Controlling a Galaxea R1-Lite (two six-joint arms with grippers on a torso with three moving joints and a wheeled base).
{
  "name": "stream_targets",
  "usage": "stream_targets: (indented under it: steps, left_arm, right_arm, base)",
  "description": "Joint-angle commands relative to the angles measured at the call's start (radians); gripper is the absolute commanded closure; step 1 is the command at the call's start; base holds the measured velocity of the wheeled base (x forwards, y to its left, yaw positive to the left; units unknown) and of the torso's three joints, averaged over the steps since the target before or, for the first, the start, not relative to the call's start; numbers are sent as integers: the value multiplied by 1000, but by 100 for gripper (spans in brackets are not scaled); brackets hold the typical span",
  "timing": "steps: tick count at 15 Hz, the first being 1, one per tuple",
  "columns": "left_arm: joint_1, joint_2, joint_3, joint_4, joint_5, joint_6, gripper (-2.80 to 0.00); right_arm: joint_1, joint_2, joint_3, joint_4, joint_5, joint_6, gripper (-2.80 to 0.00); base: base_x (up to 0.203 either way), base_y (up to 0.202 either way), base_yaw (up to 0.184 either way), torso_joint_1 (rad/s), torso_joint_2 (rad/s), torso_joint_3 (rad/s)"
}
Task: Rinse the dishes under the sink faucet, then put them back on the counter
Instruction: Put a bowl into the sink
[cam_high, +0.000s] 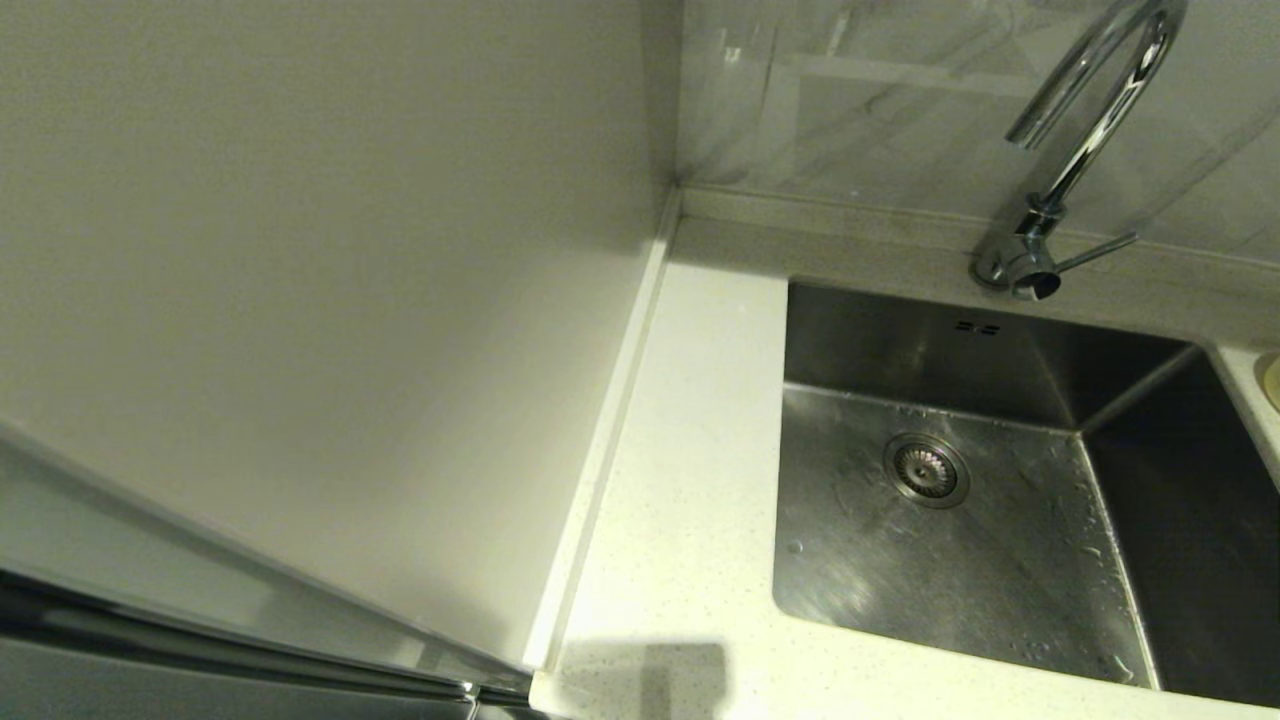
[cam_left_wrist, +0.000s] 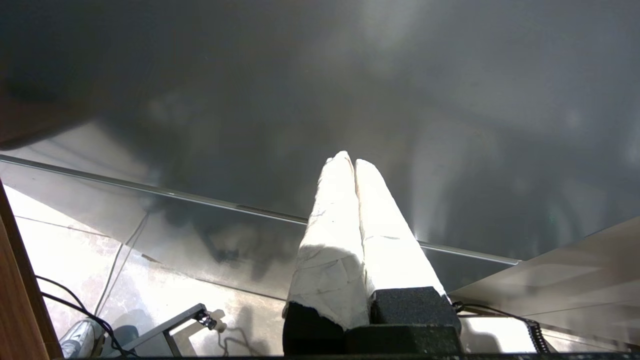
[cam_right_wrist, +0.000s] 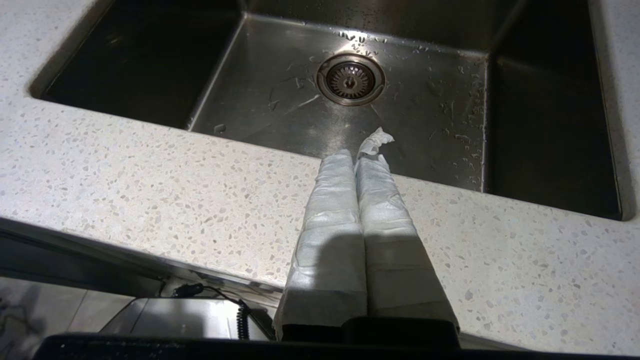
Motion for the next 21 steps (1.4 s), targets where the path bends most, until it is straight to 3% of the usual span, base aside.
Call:
stream_targets:
  steps: [1, 5, 7, 11, 17, 21]
  left_arm:
    - [0, -3, 0, -1, 1, -1, 0]
    - [-1, -3, 0, -1, 1, -1, 0]
    - [0, -3, 0, -1, 1, -1, 0]
    - [0, -3, 0, -1, 1, -1, 0]
    - [0, -3, 0, -1, 1, -1, 0]
    - [0, -3, 0, -1, 1, -1, 0]
  right_arm:
    - [0, 0, 0, 0, -2, 2, 0]
    - [0, -2, 0, -1, -8, 11, 0]
    - [0, 2, -66, 7, -17, 14, 0]
    - [-1, 191, -428, 73, -34, 74, 0]
    - [-2, 715, -840, 92, -180, 91, 0]
    - [-85, 1072, -1101, 184, -235, 52, 0]
  base:
    - [0, 0, 0, 0, 0, 0]
    - [0, 0, 0, 0, 0, 0]
    - [0, 0, 0, 0, 0, 0]
    - [0, 0, 0, 0, 0, 0]
    - [0, 0, 0, 0, 0, 0]
    - [0, 0, 0, 0, 0, 0]
